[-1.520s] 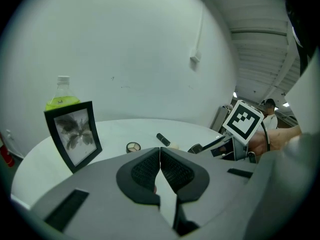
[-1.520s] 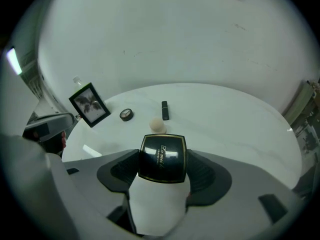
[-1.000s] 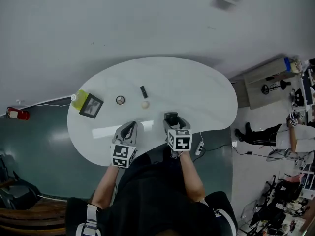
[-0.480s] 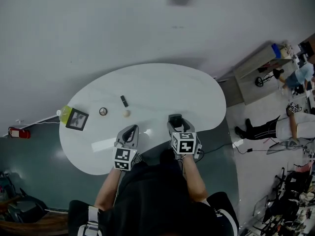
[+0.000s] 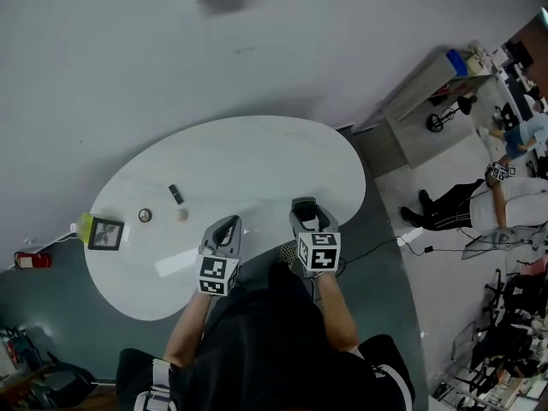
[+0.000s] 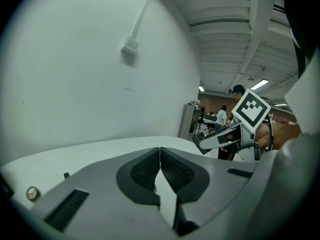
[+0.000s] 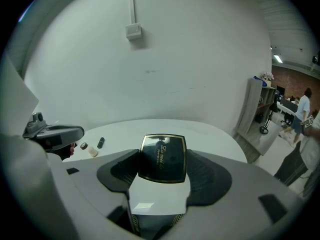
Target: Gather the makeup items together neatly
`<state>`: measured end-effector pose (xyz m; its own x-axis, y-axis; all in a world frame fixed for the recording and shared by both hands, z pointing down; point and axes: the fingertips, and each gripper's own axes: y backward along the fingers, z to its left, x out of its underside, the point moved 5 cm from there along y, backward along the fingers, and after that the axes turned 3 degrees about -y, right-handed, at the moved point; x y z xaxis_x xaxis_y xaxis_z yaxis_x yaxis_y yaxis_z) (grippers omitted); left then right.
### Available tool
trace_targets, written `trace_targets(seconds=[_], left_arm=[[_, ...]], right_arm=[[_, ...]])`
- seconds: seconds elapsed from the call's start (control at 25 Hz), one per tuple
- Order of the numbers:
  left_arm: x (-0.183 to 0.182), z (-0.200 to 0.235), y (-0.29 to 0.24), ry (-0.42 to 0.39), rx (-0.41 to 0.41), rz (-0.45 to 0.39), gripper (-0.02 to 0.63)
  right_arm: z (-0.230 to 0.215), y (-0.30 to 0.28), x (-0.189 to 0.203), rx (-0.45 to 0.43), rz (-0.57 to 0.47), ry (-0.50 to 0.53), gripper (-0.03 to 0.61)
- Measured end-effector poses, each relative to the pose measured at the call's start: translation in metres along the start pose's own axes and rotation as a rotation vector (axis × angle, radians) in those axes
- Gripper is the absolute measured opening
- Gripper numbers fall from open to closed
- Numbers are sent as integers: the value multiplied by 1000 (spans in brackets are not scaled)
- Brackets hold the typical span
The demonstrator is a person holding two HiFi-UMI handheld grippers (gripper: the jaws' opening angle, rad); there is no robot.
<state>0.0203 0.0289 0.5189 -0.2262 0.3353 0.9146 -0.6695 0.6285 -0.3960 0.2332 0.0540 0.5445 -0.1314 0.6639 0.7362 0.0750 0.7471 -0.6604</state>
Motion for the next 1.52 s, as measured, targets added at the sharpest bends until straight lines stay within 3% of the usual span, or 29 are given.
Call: trace_targets(seconds=[0.36, 0.68, 1.0, 1.52], left_arm=[[-19, -46, -74, -29, 77, 31, 20], [-26, -77, -119, -28, 91, 70, 20], [-14, -96, -150, 25, 41, 111, 20], [15, -83, -158, 130, -95, 173, 20]], right_arm=[[-74, -8, -5, 27, -42, -50, 288], [-129, -24, 6, 23, 35, -70, 288], [-162, -67, 19, -47, 148, -2, 288], [-187, -130, 44, -90, 309, 79, 288]])
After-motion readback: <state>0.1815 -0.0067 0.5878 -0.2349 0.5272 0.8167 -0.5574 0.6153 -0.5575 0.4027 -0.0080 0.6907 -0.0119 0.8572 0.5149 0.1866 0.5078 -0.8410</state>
